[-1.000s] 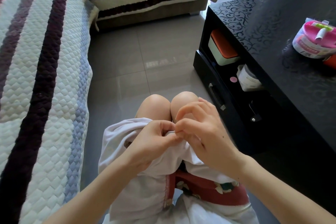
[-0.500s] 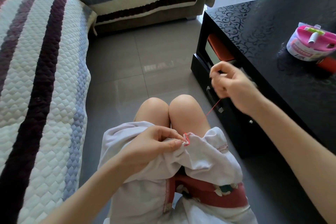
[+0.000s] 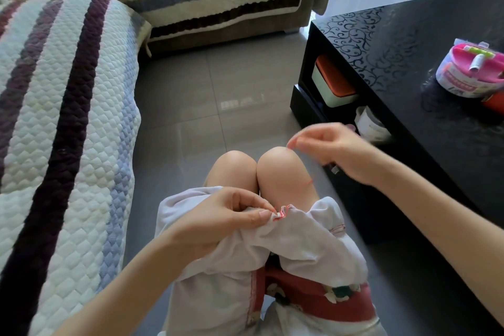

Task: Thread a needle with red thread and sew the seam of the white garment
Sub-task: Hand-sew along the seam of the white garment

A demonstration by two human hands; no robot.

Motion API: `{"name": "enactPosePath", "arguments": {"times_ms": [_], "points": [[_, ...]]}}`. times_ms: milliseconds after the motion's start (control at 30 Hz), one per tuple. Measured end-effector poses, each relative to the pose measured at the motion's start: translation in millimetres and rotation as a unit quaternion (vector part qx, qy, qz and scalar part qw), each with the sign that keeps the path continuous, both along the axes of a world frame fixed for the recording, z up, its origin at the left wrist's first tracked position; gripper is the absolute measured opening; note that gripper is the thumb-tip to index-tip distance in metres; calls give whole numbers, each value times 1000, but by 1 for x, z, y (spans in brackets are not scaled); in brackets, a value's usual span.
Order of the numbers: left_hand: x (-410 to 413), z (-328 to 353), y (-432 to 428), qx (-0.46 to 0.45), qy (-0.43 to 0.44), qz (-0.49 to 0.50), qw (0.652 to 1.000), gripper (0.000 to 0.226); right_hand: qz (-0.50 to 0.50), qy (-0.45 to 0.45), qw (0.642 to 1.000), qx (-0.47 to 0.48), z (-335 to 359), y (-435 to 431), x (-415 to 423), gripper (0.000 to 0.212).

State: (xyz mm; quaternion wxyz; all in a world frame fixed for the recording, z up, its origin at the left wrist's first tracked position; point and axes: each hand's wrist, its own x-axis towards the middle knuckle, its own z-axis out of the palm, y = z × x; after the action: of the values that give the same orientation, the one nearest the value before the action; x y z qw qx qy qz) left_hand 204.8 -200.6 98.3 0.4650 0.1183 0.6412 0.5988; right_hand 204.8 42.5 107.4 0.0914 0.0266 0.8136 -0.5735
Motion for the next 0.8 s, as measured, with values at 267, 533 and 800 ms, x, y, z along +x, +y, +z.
{"name": "enactPosePath", "arguments": {"times_ms": [267, 533, 800], "points": [[-2, 3, 1, -17, 23, -9, 1000, 11, 192, -66, 979, 28, 5, -39, 29, 19], [-1, 1, -3, -3, 3, 9, 1000, 17, -3, -2, 995, 101, -21, -12, 5, 16], [-1, 0, -4, -13, -3, 22, 1000, 26, -65, 55, 984, 154, -38, -11, 10, 5]]}}
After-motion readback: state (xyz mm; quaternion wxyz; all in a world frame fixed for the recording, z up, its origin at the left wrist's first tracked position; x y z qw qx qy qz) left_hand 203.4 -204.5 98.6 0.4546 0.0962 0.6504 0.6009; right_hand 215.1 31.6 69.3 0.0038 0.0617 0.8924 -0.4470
